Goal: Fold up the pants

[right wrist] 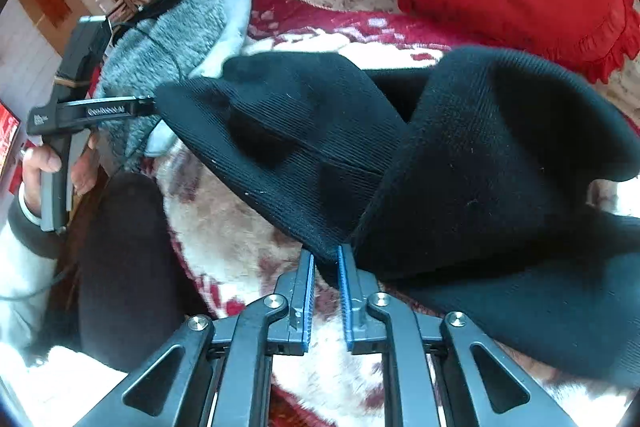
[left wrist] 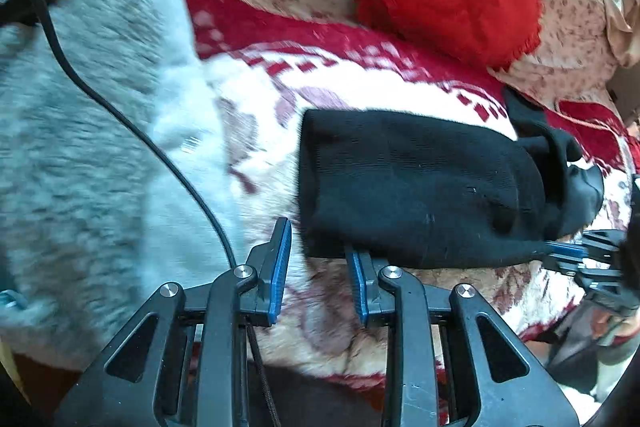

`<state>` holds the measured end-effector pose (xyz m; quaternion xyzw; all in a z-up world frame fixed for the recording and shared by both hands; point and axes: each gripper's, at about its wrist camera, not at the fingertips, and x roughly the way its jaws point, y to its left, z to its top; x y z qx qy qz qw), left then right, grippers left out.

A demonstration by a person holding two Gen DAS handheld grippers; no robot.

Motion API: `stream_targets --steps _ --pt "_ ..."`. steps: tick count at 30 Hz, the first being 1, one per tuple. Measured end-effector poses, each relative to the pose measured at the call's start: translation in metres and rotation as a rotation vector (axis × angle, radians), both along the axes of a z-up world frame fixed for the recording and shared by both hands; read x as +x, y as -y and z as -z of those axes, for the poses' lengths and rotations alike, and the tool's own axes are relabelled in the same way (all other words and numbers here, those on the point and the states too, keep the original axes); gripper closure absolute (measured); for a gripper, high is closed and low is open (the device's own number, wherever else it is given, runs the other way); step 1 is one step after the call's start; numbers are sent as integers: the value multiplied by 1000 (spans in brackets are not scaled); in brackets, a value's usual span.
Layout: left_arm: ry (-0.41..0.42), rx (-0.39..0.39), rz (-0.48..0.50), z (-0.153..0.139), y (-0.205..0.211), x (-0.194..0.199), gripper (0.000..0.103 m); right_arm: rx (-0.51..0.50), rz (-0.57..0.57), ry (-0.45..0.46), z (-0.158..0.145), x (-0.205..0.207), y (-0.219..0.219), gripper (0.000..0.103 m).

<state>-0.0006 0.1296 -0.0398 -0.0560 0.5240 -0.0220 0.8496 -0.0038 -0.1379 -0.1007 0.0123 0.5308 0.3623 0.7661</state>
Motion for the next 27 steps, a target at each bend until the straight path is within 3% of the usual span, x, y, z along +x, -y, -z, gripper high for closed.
stream_targets --steps 2,7,9,10,11,13,17,20,22,27 --pt "22 31 -36 -14 0 -4 64 7 -2 7 -15 1 3 91" --pt "131 56 -60 -47 13 -12 63 135 24 16 -54 8 10 89" --pt "177 63 -65 -57 20 -14 52 156 1 8 -62 10 4 89" --pt "183 75 -65 -57 24 -13 38 142 -8 10 -64 8 0 89" --pt "186 85 -58 -56 29 -11 36 121 0 25 -65 6 -1 89" --pt "174 96 -37 -47 49 -2 36 86 57 46 -65 12 -3 89" --pt "127 43 -47 -25 82 18 36 -55 273 132 -70 42 -6 89" --pt "143 80 -55 -19 109 27 36 -106 400 102 -65 73 -5 88" --pt "170 121 -55 -18 122 35 36 -98 421 61 -60 96 -1 88" --pt "183 177 -75 -13 133 51 36 -146 467 73 -61 133 1 88"
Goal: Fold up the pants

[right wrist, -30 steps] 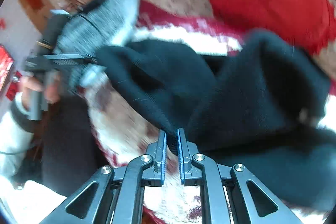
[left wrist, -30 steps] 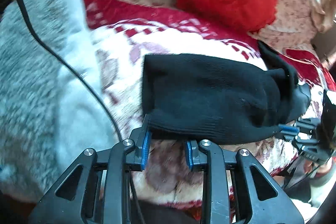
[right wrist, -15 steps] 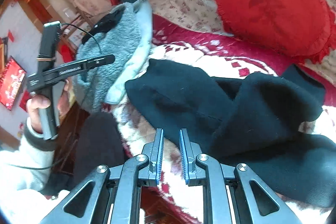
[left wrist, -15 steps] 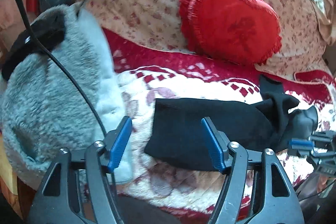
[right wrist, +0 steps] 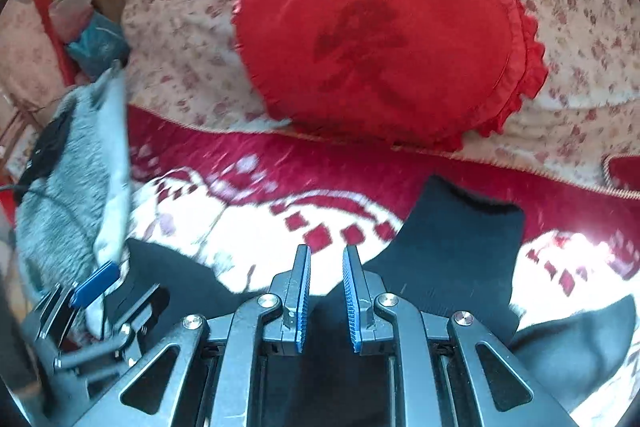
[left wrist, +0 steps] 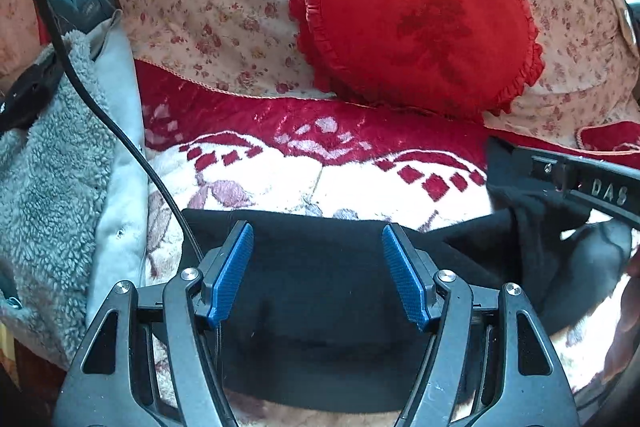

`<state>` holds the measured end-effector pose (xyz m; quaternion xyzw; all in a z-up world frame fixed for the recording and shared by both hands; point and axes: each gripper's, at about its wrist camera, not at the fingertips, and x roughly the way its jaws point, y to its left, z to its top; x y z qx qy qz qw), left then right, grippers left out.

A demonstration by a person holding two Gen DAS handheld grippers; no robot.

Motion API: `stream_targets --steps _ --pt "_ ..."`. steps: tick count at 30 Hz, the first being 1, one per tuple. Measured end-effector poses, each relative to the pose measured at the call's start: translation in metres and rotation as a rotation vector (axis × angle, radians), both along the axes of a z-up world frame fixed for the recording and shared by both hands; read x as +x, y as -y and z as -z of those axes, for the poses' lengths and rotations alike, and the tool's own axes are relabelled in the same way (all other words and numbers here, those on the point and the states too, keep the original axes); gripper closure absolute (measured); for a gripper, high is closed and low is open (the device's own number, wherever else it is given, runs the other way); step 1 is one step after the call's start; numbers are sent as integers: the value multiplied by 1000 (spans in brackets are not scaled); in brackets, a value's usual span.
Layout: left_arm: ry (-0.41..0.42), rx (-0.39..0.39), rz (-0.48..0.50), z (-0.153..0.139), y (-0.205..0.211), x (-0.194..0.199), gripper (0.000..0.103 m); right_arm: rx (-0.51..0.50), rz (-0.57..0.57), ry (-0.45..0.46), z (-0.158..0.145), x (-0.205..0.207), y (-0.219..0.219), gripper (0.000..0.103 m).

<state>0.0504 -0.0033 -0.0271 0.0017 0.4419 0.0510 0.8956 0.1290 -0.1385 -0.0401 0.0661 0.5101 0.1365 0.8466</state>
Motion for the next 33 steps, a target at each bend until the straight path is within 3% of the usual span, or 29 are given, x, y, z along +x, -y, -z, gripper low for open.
stream_targets --steps 6,12,16,20,25,33 --pt "-1 6 -5 1 -6 -5 36 39 -19 9 -3 -5 7 88" --pt "-15 -8 -44 5 -33 -23 36 20 -21 7 4 -24 29 72" --pt "-62 -1 -111 27 -52 -22 36 20 14 -19 15 -23 53 71" --pt "-109 -11 -108 54 -51 -13 35 67 37 -36 19 -15 62 67" --pt "-101 -23 -111 53 -50 -7 34 34 121 -50 30 20 82 60" --pt "-101 4 -102 57 -46 1 33 -103 109 -200 95 97 72 60"
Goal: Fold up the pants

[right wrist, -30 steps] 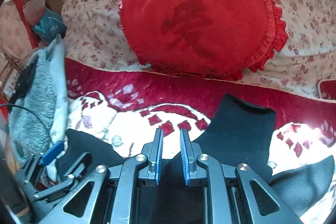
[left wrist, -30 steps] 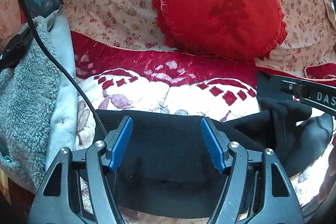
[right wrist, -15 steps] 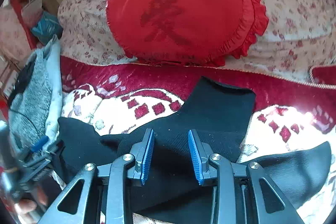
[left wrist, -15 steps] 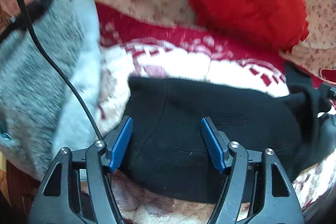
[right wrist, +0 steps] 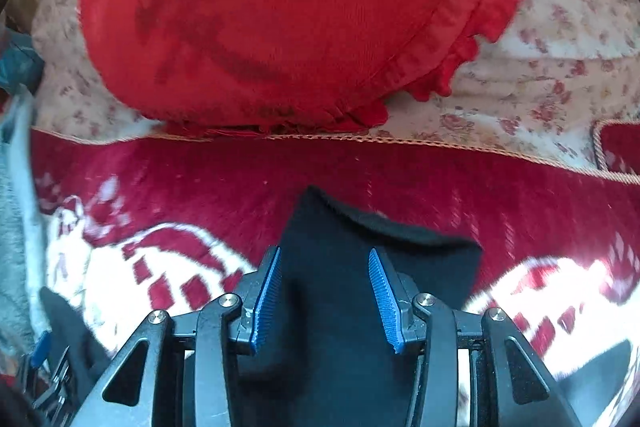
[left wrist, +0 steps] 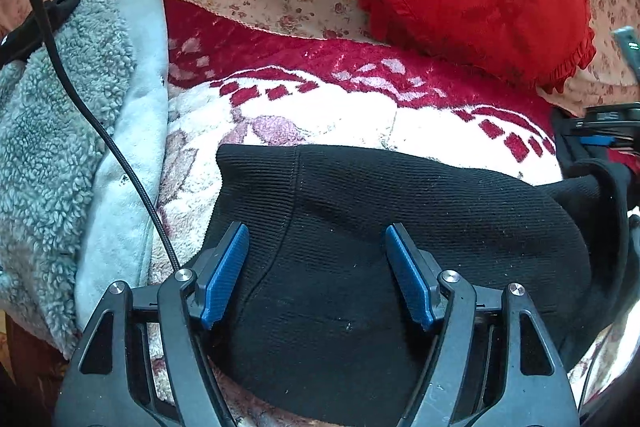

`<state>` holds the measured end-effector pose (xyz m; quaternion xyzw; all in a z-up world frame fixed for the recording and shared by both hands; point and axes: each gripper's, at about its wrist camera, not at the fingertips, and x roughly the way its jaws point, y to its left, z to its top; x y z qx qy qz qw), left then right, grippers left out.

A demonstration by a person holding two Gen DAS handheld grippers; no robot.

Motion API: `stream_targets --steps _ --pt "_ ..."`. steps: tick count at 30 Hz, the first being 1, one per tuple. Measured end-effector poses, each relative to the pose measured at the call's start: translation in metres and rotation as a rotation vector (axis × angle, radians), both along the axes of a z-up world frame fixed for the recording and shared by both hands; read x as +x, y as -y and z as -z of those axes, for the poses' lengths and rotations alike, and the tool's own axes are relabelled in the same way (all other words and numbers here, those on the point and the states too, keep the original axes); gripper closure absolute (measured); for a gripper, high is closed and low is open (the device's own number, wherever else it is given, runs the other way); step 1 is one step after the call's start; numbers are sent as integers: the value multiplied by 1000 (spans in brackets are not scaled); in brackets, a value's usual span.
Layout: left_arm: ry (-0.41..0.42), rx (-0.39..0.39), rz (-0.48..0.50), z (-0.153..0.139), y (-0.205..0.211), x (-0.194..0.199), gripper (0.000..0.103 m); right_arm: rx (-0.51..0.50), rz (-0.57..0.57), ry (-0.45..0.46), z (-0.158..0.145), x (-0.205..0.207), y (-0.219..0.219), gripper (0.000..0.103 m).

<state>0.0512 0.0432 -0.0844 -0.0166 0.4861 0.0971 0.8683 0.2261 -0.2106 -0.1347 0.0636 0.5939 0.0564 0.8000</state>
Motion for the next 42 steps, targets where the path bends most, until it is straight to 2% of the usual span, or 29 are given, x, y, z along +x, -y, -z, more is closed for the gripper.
stream_targets --steps 2,3,4,6,8,11,13,15,17,20,21,22,23,30,34,37,38,42 --pt "1 -3 -2 1 0 1 33 -30 -14 -10 12 9 -6 61" --pt "2 -6 -3 1 -1 2 33 -31 -21 21 10 9 -9 78" --pt "1 -9 -6 1 -2 2 33 -33 -38 53 7 8 -9 103" --pt "-3 -13 -7 -1 -2 3 33 -5 -48 69 2 4 -5 103" --pt "-5 -26 -6 -5 -2 5 33 76 -32 104 -14 -7 12 103" --pt "0 -50 -5 -9 -1 5 33 110 0 218 -59 -38 48 103" --pt "-2 -40 -4 -8 4 6 33 106 40 279 -88 -62 81 103" --pt "-1 -21 -6 -9 9 5 33 111 45 261 -98 -74 100 103" --pt "3 -24 -5 -11 13 5 33 103 19 241 -99 -78 101 103" --pt "9 -74 12 -17 19 2 33 146 6 198 -83 -70 86 94" --pt "9 -75 25 -20 24 1 33 157 -4 172 -74 -62 75 83" --pt "11 -72 41 -21 28 1 33 156 -10 149 -66 -57 68 66" --pt "13 -70 52 -22 31 1 33 151 -19 112 -54 -46 55 61" --pt "2 -85 76 -18 36 6 33 109 -19 -40 -2 4 7 57" --pt "-4 -97 77 -15 35 7 33 -21 1 -90 20 24 -12 49" --pt "-4 -91 79 -14 36 8 33 -113 -18 -85 23 33 -26 48" --pt "-2 -91 78 -14 36 7 33 -114 -18 -68 22 34 -27 50" --pt "-1 -94 79 -15 35 5 33 -53 -2 -6 18 28 -8 94"
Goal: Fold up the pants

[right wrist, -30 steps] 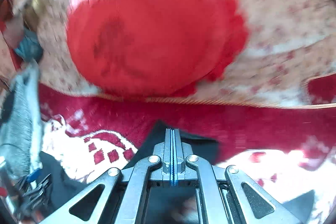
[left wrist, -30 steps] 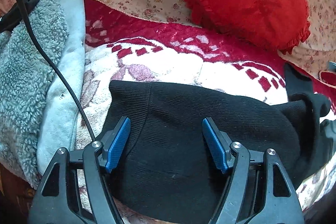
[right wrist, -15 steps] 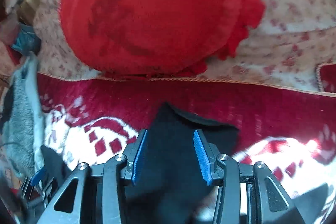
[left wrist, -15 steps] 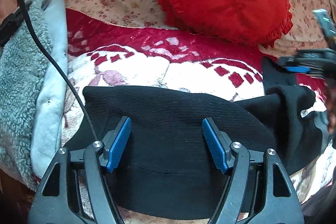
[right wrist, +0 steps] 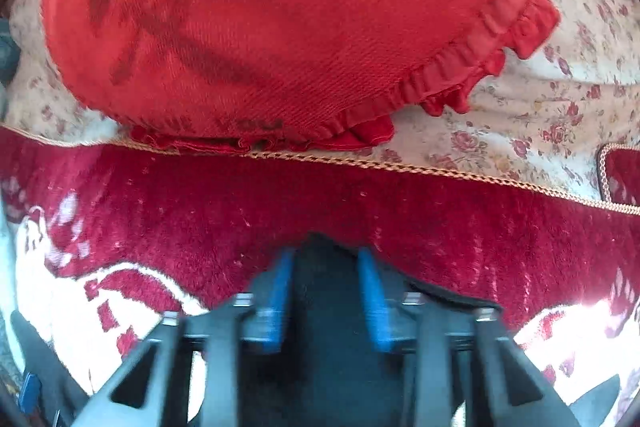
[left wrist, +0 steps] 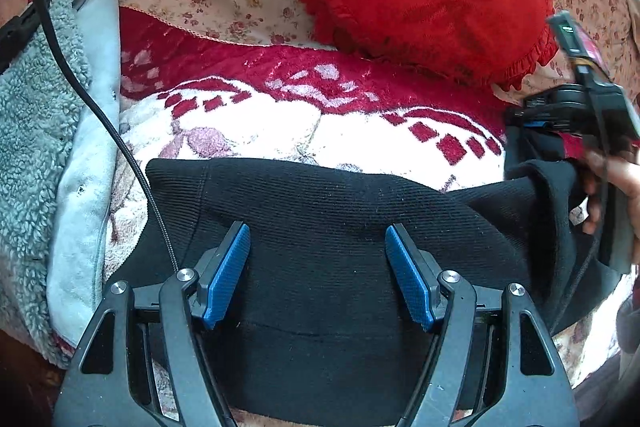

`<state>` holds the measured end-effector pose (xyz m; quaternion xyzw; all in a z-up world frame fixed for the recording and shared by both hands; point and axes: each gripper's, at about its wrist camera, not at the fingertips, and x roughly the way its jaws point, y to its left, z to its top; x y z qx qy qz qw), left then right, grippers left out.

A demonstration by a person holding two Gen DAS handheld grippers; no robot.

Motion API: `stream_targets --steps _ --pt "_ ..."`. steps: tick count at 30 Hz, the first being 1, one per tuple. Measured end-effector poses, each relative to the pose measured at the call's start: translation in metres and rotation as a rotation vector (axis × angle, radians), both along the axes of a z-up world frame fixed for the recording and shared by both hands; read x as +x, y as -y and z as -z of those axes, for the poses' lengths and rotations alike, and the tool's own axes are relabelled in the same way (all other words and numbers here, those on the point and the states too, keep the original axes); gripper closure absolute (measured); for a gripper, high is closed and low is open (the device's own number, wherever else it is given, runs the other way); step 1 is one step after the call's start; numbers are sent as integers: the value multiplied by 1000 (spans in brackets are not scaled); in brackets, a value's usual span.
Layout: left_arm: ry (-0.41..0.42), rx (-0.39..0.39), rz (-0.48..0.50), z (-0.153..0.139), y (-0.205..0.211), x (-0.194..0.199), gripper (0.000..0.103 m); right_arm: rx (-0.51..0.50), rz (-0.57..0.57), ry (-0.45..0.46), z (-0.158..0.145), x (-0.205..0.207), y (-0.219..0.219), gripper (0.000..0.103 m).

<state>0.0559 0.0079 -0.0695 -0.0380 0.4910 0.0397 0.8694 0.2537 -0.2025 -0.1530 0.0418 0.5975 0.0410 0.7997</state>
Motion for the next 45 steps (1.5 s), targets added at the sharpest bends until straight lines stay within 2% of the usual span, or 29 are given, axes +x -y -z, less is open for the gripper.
stream_targets --steps 2,3,7,12,15,18,20,22,23,25,28,30,32,34,36,38,42,45 --pt "-2 0 -3 -1 0 0 33 76 3 15 -10 -7 15 99" --pt "-1 -3 -6 -3 0 -1 33 129 13 31 -21 -15 28 99" --pt "9 -16 -15 -6 -2 -5 33 232 44 112 -59 -50 74 99" --pt "6 -4 -15 -6 1 -8 33 250 134 235 -114 -121 152 99" --pt "-1 -5 -15 -6 2 -9 33 215 178 242 -128 -150 180 99" --pt "12 -11 -16 -9 0 -15 33 172 220 229 -126 -176 202 99" --pt "17 -8 -21 -11 -5 -18 33 136 239 188 -116 -189 216 99" --pt "22 -7 -41 -12 -15 -21 33 83 249 105 -91 -196 221 99" --pt "21 -7 -55 -12 -21 -23 33 60 243 33 -73 -198 223 99" --pt "20 -12 -82 -12 -34 -27 33 52 253 -26 -57 -204 224 98" --pt "19 10 -122 -12 -54 -33 33 21 237 17 -71 -210 215 94" --pt "20 25 -147 -11 -66 -36 33 47 216 91 -94 -209 202 90" --pt "12 34 -177 -9 -80 -37 33 120 183 144 -108 -205 187 83" --pt "3 31 -202 -5 -89 -36 33 247 104 177 -116 -193 158 76" --pt "-8 24 -210 -2 -92 -36 33 359 22 167 -111 -181 126 76" --pt "-7 23 -205 1 -92 -35 33 451 -62 118 -95 -166 83 76" --pt "-5 33 -196 3 -91 -32 33 467 -179 37 -64 -140 13 76" --pt "-8 32 -194 5 -92 -28 33 426 -228 6 -46 -124 -24 76"
